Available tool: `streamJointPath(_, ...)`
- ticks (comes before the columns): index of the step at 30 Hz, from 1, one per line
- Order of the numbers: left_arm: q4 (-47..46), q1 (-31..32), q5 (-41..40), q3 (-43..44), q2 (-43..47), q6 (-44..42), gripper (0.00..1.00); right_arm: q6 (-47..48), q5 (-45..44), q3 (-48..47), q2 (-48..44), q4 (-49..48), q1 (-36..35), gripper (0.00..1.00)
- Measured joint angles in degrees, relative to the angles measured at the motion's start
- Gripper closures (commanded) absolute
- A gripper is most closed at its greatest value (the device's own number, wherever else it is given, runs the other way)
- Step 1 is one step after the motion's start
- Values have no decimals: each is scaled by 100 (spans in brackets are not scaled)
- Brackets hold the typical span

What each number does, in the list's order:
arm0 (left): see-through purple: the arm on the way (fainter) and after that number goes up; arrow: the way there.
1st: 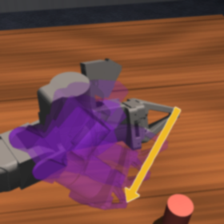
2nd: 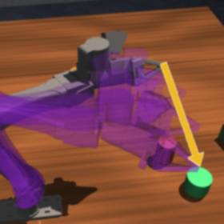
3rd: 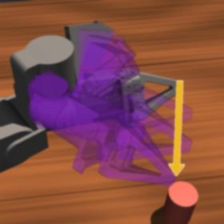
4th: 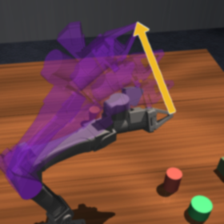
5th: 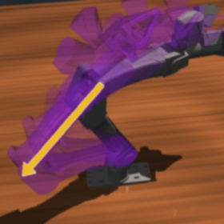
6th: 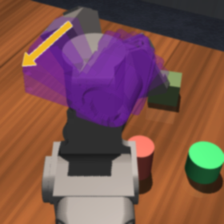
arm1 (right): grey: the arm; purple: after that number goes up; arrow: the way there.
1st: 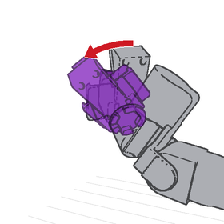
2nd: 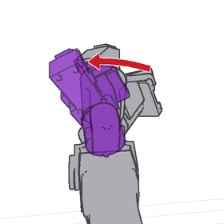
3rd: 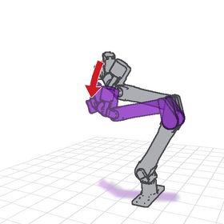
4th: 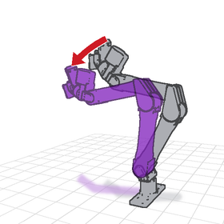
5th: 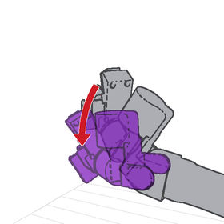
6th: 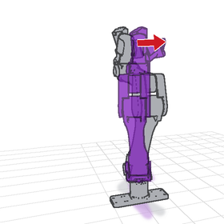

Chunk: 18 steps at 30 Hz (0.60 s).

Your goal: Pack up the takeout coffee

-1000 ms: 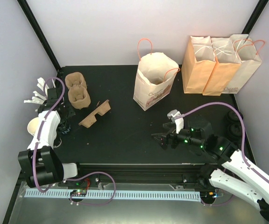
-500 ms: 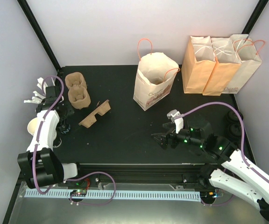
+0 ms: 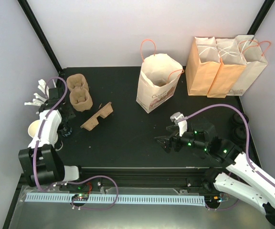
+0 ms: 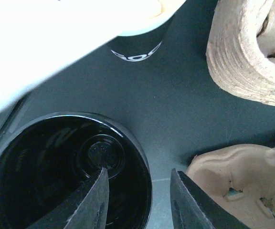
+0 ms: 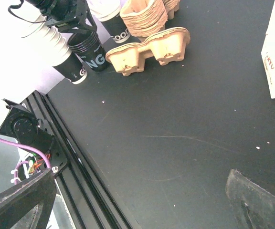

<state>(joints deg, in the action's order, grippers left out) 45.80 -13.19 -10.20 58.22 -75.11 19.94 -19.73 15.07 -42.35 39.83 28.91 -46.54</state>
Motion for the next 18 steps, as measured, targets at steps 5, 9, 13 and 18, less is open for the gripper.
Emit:
streamJointPath(5,-55,0,184,-17,-249,-114,77,35,-2,-7,72,13,0,0)
streamJointPath(9,-83,0,293,-24,-280,-181,96,37,-2,-9,87,48,0,0)
streamJointPath(13,-105,0,306,-24,-278,-247,98,35,-4,-9,83,52,0,0)
streamJointPath(18,-105,0,317,-24,-249,-245,98,35,-9,-9,81,50,0,0)
